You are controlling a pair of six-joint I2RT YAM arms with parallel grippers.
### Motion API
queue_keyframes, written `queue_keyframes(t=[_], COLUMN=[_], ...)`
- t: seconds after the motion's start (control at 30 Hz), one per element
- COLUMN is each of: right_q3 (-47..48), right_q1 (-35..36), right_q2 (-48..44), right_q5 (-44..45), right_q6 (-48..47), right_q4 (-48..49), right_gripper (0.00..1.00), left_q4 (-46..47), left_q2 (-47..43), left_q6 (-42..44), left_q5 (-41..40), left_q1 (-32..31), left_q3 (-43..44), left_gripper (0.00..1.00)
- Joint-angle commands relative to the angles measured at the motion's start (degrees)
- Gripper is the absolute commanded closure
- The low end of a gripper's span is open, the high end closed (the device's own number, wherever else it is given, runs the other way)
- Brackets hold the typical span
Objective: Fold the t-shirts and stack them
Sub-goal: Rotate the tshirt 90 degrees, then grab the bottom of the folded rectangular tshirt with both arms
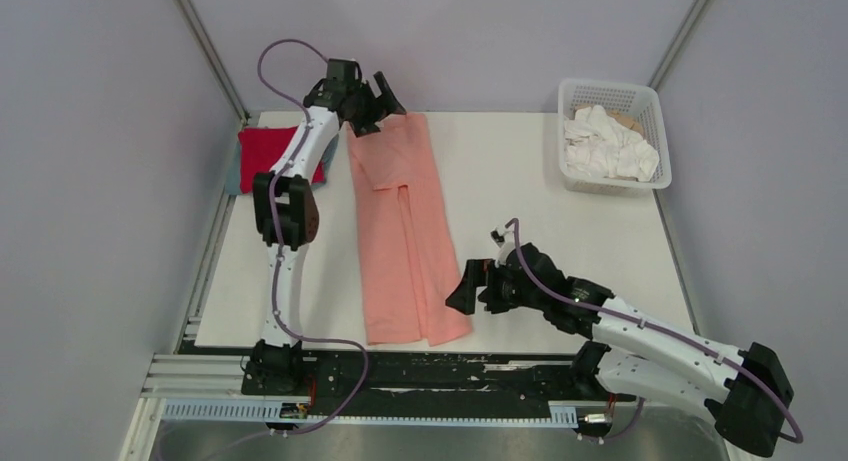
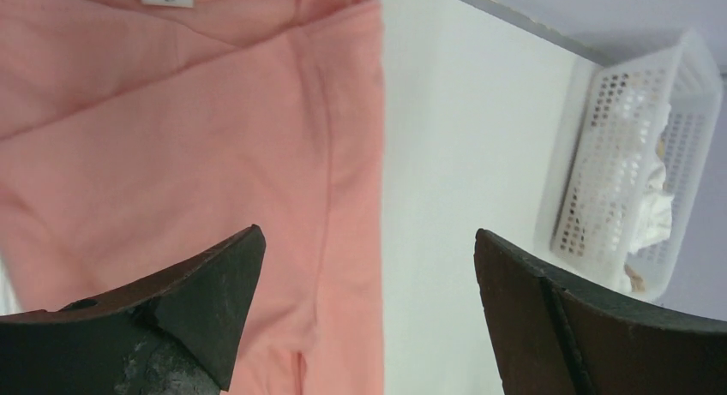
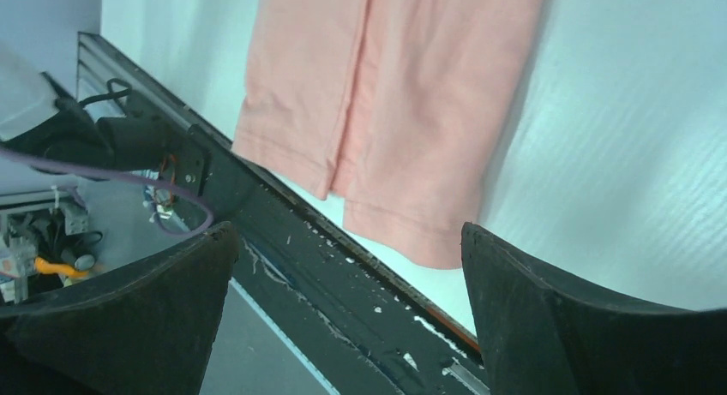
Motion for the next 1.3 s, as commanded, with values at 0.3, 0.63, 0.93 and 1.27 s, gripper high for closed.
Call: queue_keyframes(t=[0.3, 0.63, 0.93, 1.27], right_q3=[0.53, -2.09, -5.52, -6.34], right_q1=[-2.10, -2.20, -2.13, -1.71], right_q2=[10.14, 12.93, 15.61, 18.54], right_q5=[2.78, 1.83, -2.66, -6.58], right_q6=[1.24, 1.23, 2.07, 3.09], right_q4=[-1.21, -0.30, 3.39, 6.56], right_gripper=[0.09, 0.36, 0.44, 0.60], left_q4=[8.92, -0.28, 1.09, 4.99], left_q2=[-72.72, -90.26, -94.04, -95.29], left_q6=[-5.40, -23.00, -32.06, -33.58], left_q5=[-27.90, -26.44, -24.14, -21.96], left_q1=[-21.89, -37.37, -41.97, -42.34], left_q3=[-83.33, -106.44, -116.84, -120.76], left_gripper=[0.00, 0.09, 0.27, 0.61])
